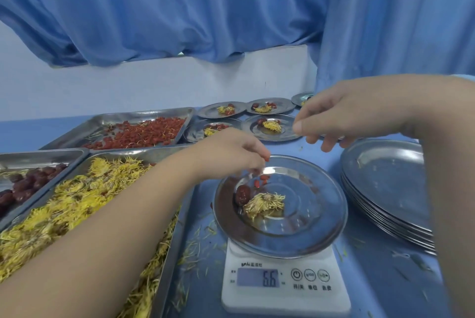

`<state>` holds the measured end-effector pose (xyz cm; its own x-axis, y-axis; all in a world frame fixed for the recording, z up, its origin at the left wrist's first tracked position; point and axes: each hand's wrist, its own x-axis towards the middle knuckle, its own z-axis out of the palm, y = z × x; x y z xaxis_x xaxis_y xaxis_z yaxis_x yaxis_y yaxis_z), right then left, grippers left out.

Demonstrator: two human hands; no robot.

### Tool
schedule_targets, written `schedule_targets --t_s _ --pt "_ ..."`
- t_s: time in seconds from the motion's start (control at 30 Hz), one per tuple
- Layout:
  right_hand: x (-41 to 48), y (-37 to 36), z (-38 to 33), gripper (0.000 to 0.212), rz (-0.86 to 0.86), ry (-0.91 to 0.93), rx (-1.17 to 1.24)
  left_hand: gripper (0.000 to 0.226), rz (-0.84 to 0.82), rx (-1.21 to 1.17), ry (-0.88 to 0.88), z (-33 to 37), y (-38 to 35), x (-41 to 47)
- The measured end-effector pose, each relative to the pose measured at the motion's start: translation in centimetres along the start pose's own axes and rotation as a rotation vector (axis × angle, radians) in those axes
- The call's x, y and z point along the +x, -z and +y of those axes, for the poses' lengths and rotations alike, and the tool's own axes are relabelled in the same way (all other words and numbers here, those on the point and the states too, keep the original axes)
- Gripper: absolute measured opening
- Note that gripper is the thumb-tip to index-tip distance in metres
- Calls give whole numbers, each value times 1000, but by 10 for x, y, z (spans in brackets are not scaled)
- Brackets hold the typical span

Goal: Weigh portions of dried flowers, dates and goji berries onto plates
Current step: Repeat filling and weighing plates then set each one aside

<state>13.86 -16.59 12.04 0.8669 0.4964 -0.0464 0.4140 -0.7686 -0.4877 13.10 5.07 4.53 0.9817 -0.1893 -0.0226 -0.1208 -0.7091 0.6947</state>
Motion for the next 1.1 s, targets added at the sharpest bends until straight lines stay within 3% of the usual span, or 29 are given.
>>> schedule_targets --t_s 0.2,0.33,0.63,0.83,1.1 --pt "-11 -7 -19 27 -11 22 -94 20 123 -159 33 2 0 -18" --pt "-19 -18 -35 33 43 79 -366 26 115 -284 80 -2 -8 -22" --pt "-50 -52 -7 26 192 136 -475 19 164 -266 93 -3 -15 -31" --pt "-77 -82 32 21 411 154 -377 18 200 -354 70 10 -16 -47" --pt "-79 -97 54 12 571 37 3 18 396 -657 21 32 -20 -95"
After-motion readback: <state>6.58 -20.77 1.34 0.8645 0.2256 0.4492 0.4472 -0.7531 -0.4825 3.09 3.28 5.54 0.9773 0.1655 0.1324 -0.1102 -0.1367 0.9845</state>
